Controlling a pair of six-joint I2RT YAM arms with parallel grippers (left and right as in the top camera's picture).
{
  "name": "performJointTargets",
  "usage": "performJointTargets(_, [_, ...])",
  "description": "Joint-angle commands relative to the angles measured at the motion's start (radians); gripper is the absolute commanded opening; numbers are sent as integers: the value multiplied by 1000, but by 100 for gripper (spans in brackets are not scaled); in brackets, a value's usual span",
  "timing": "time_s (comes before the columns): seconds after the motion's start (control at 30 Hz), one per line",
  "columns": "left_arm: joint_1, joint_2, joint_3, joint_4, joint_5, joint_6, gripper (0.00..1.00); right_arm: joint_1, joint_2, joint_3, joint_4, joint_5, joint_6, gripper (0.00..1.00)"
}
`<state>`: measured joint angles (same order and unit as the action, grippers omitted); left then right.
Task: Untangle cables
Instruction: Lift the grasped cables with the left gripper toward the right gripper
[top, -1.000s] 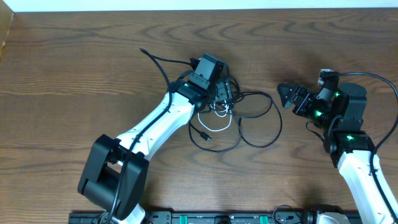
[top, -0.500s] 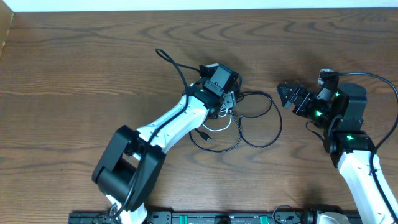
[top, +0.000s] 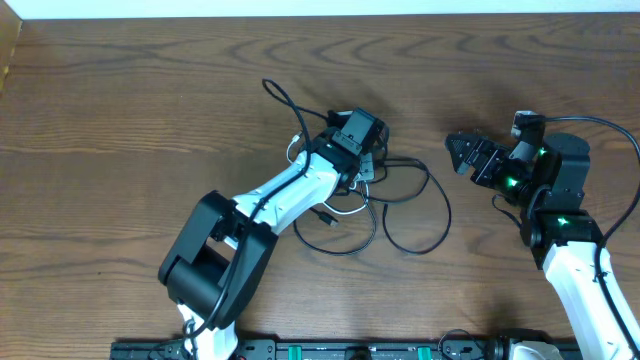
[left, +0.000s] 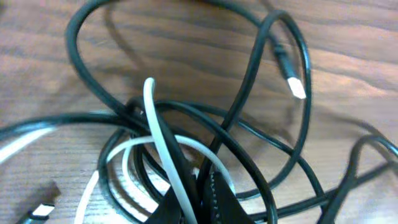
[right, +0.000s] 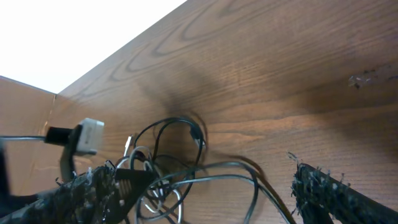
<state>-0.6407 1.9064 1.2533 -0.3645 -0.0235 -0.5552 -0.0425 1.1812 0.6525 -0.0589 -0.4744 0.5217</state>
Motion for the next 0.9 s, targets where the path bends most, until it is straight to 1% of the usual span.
performJointTargets(0.0, [-1, -122, 18, 1, 74, 178, 8, 5, 3, -6, 3, 1, -14, 91])
performJointTargets(0.03, [0, -148, 18, 1, 96, 218, 7, 5, 3, -6, 3, 0, -14, 91])
performJointTargets(0.13, [0, -250, 19, 4, 187, 393, 7, 5, 3, -6, 7, -22, -33, 91])
performJointTargets(0.23, [0, -363, 19, 3, 282, 610, 7, 5, 3, -6, 42, -120, -121, 92])
performJointTargets(0.3, [0, -418, 19, 3, 316, 716, 8, 5, 3, -6, 77, -212, -169, 92])
performJointTargets(0.4, [0, -480, 19, -12, 330, 862, 7, 5, 3, -6, 128, -331, -221, 93])
performJointTargets(0.53, [0, -520, 19, -84, 331, 1048, 8, 5, 3, -6, 162, -401, -232, 94])
performJointTargets(0.6, [0, -528, 19, -112, 330, 1081, 7, 5, 3, -6, 164, -404, -232, 94])
performJointTargets(0.7, [0, -528, 19, -122, 330, 1083, 7, 5, 3, -6, 165, -420, -235, 94])
performJointTargets(0.87, [0, -528, 19, -120, 330, 1083, 7, 15, 3, -6, 187, -483, -282, 95])
